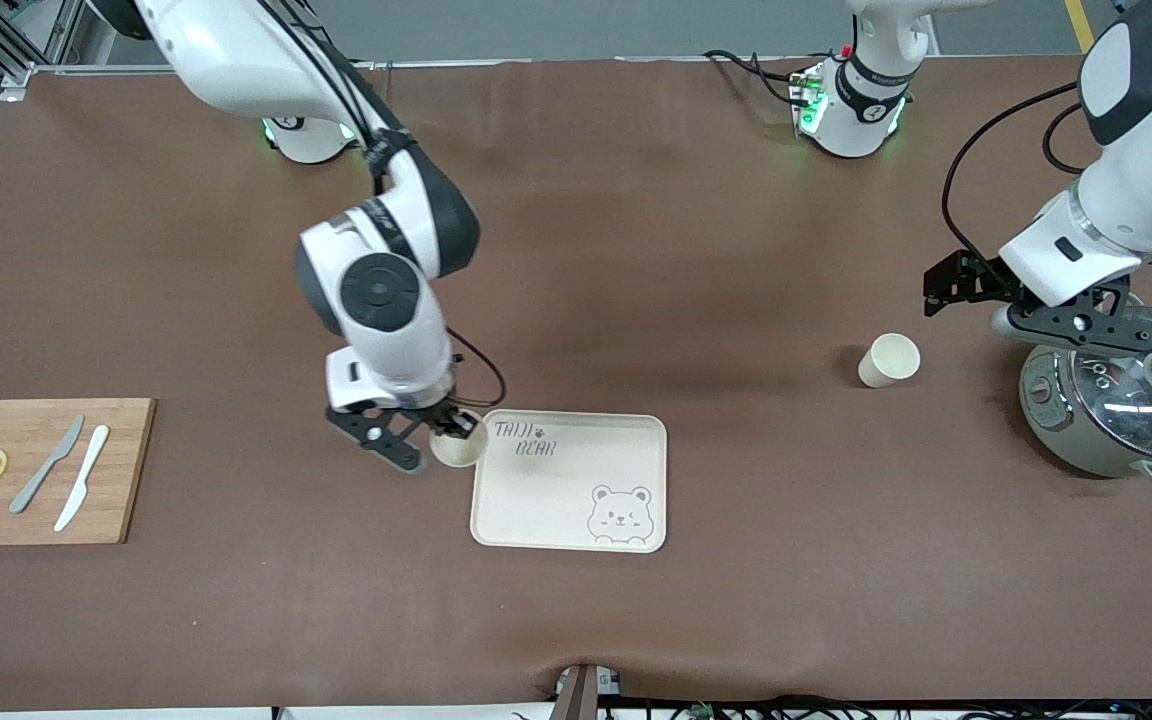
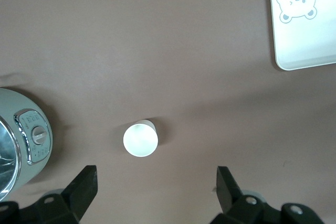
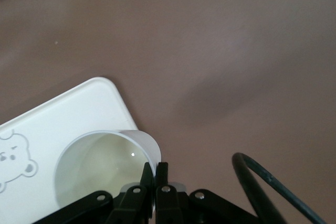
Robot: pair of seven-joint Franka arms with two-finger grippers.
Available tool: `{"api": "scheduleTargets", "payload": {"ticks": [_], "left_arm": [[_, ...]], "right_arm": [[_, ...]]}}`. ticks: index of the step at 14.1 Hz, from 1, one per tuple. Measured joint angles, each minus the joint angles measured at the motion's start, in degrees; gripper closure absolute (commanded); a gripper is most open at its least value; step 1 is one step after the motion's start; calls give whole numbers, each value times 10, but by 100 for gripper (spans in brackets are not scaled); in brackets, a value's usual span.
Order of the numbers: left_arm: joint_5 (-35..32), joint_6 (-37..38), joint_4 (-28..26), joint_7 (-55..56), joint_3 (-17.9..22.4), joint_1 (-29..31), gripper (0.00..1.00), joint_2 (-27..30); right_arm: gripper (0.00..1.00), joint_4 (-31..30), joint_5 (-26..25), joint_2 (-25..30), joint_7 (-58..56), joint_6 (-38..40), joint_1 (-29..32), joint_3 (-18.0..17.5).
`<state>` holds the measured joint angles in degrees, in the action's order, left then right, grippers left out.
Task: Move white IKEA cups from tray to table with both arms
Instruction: 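Lift the cup with the right gripper and carry it toward the cutting board, then lower the cup beside the cutting board and open the right gripper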
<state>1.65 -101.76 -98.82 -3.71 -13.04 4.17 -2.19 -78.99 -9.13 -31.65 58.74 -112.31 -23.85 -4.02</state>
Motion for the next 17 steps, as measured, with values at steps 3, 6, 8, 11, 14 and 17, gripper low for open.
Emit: {"api": "scheduleTargets", "payload": {"ticks": [3, 6, 8, 11, 14, 17], "left_arm": [[0, 0, 7, 1, 37, -32, 0, 0], [0, 0, 21, 7, 43, -37, 0, 0], [0, 0, 21, 15, 43, -40, 0, -2], [0, 0, 24, 20, 43, -44, 0, -11], [0, 0, 29, 20, 43, -44, 0, -21], [0, 0, 32, 21, 43, -44, 0, -25]], "right_arm": [[100, -75, 28, 73, -132, 3, 64, 1], [100, -149, 35, 135, -236, 3, 117, 2], [100, -189, 35, 164, -286, 0, 143, 2], [100, -237, 35, 191, -359, -25, 183, 2], [100, -292, 53, 207, -422, -79, 226, 2], [100, -329, 113, 209, -497, -125, 262, 2]]}}
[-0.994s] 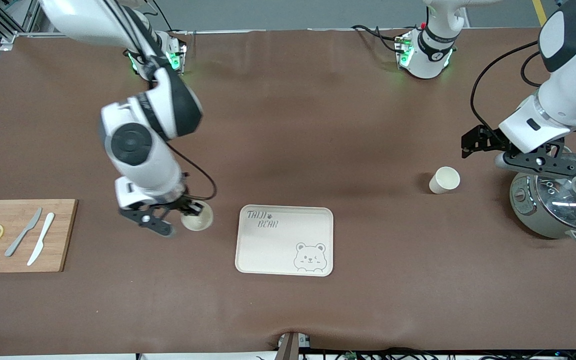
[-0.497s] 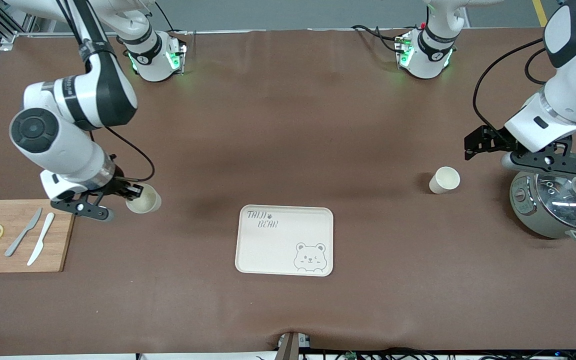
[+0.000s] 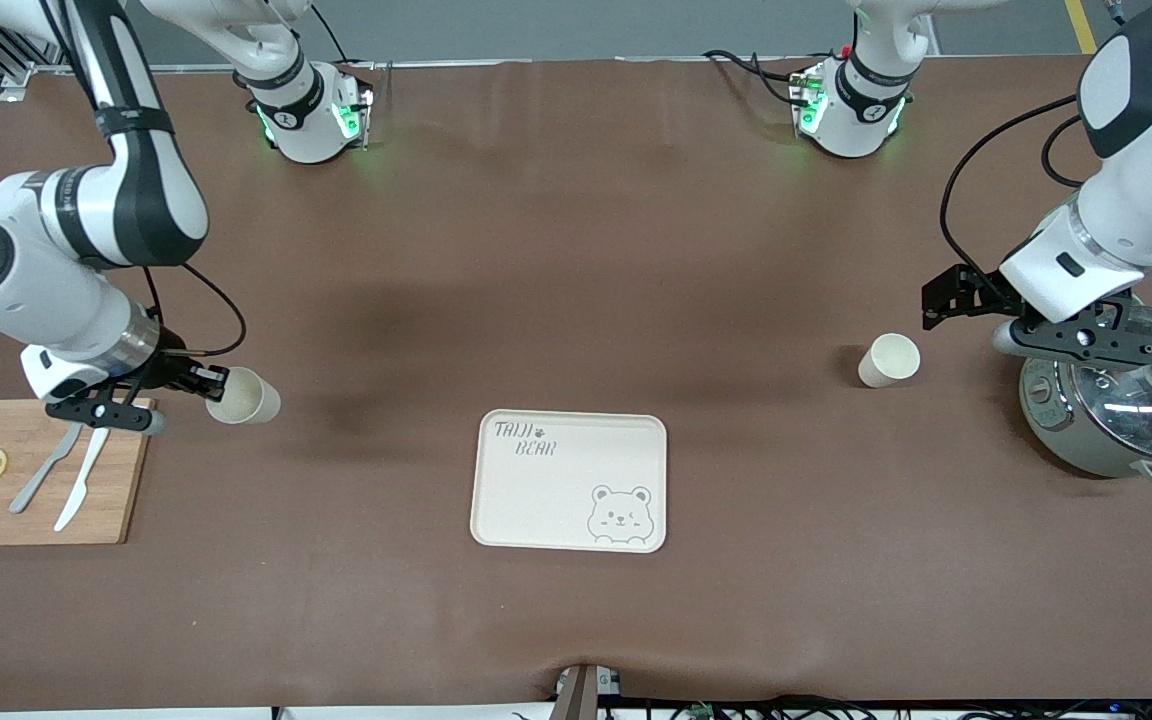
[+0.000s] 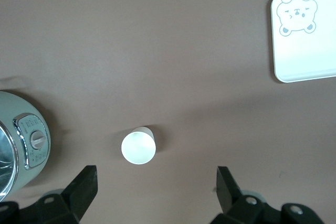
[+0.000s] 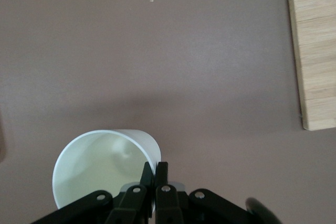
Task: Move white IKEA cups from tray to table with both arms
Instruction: 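Lower the cup beside the cutting board and open the right gripper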
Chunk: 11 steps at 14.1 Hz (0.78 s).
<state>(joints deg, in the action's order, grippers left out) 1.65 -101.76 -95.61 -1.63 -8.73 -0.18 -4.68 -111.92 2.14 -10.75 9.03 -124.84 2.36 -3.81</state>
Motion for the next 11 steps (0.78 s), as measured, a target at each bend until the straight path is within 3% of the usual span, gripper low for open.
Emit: {"api": "scheduleTargets", "payload": {"ticks": [5, 11], "left_arm": [[0, 0, 10, 28, 0, 1, 0, 0], [0, 0, 38, 63, 1, 2, 0, 0]], "right_arm": [[100, -24, 11, 0, -23, -43, 10, -3], [100, -81, 11, -30, -26, -161, 9, -5]]}}
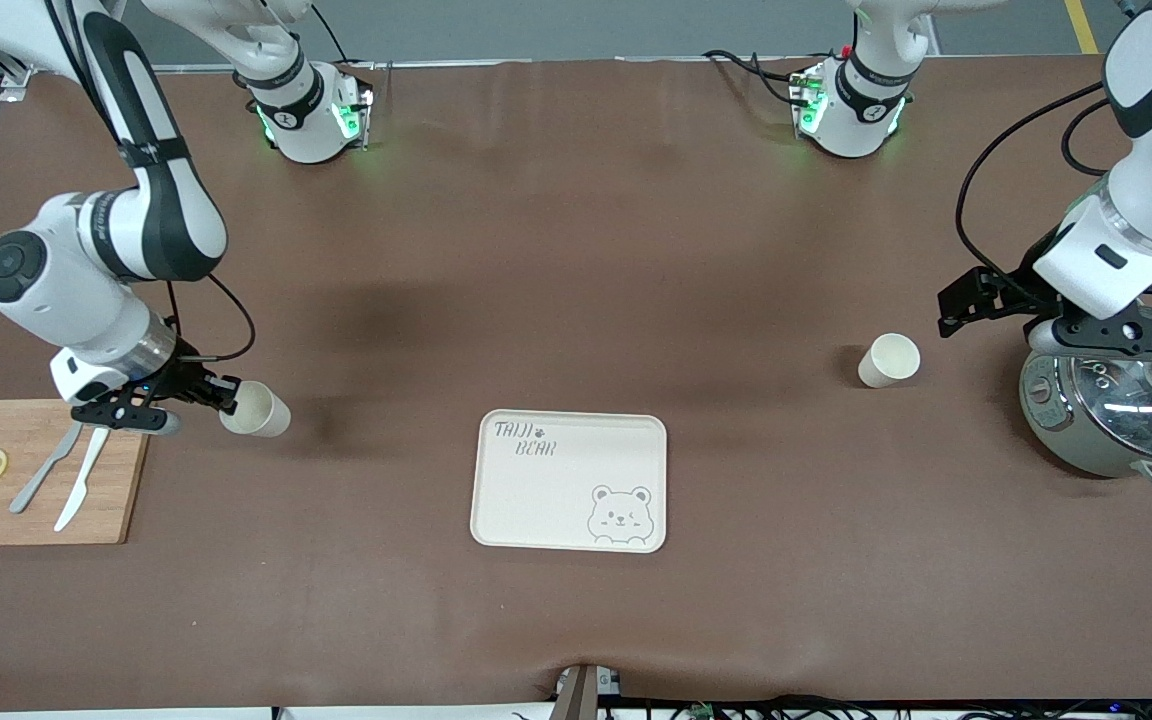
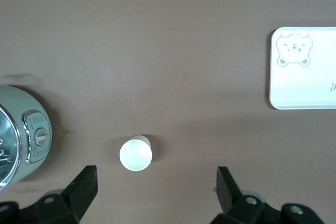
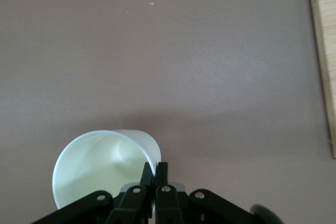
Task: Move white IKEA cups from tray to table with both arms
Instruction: 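Lower the cup beside the cutting board and open the right gripper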
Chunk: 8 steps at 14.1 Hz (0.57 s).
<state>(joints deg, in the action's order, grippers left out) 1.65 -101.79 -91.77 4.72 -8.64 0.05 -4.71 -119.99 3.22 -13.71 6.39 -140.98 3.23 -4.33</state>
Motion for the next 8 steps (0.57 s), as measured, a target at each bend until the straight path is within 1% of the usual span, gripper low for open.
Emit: {"api": "scheduleTargets", "payload": {"ticks": [3, 8], "left_arm": [[0, 0, 10, 0, 2, 0, 0, 0], [0, 5, 26, -1, 5, 2, 0, 0]], "right_arm": [[100, -2, 0, -31, -1, -35, 0, 0], [100, -2, -1, -51, -3, -66, 0, 0]]}}
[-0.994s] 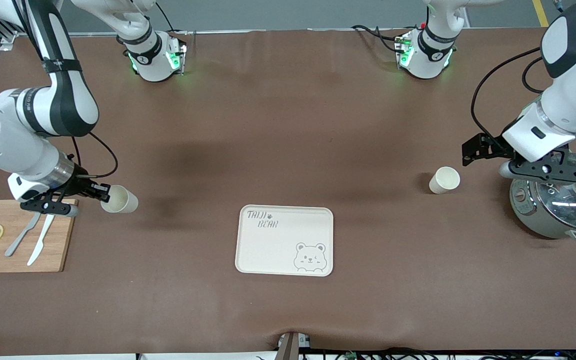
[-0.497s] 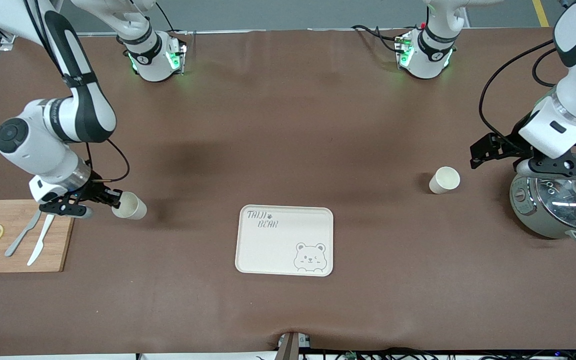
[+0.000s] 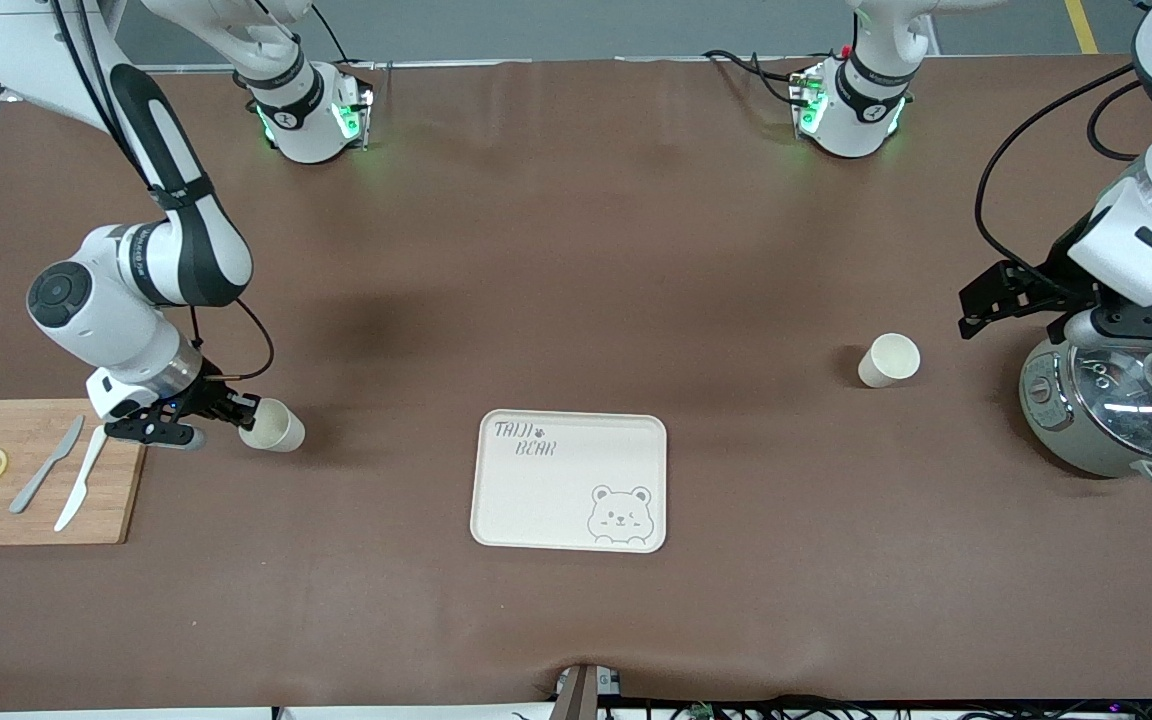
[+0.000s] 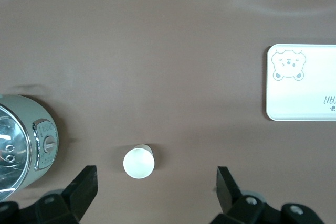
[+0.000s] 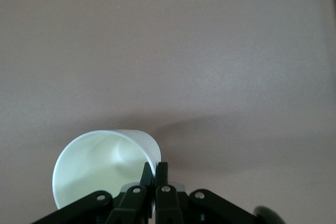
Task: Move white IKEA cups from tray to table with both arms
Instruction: 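Lower the cup beside the cutting board and open the right gripper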
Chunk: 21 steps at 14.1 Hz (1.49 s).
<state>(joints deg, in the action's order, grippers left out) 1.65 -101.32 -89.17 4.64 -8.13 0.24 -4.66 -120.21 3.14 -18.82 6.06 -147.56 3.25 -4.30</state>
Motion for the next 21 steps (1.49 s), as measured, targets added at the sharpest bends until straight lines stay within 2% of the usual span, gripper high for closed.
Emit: {"api": "scheduleTargets", "payload": {"ticks": [7, 17, 18, 19, 20, 21], "left_arm": [[0, 12, 4, -4, 0, 0, 0, 0], [-4, 29, 5, -13, 1, 4, 0, -1], [-9, 32, 5, -14, 1, 4, 0, -1], [-11, 36, 5, -15, 1, 4, 0, -2], [-12, 41, 5, -16, 1, 4, 0, -2], [-13, 45, 5, -17, 1, 4, 0, -3]], "right_arm": [[100, 0, 0, -30, -1, -41, 0, 1], [100, 0, 0, -45, -2, -60, 0, 1], [76, 0, 0, -45, -2, -60, 0, 1], [43, 0, 0, -45, -2, -60, 0, 1], [16, 0, 0, -45, -2, -61, 0, 1], [0, 0, 0, -45, -2, -61, 0, 1]]}}
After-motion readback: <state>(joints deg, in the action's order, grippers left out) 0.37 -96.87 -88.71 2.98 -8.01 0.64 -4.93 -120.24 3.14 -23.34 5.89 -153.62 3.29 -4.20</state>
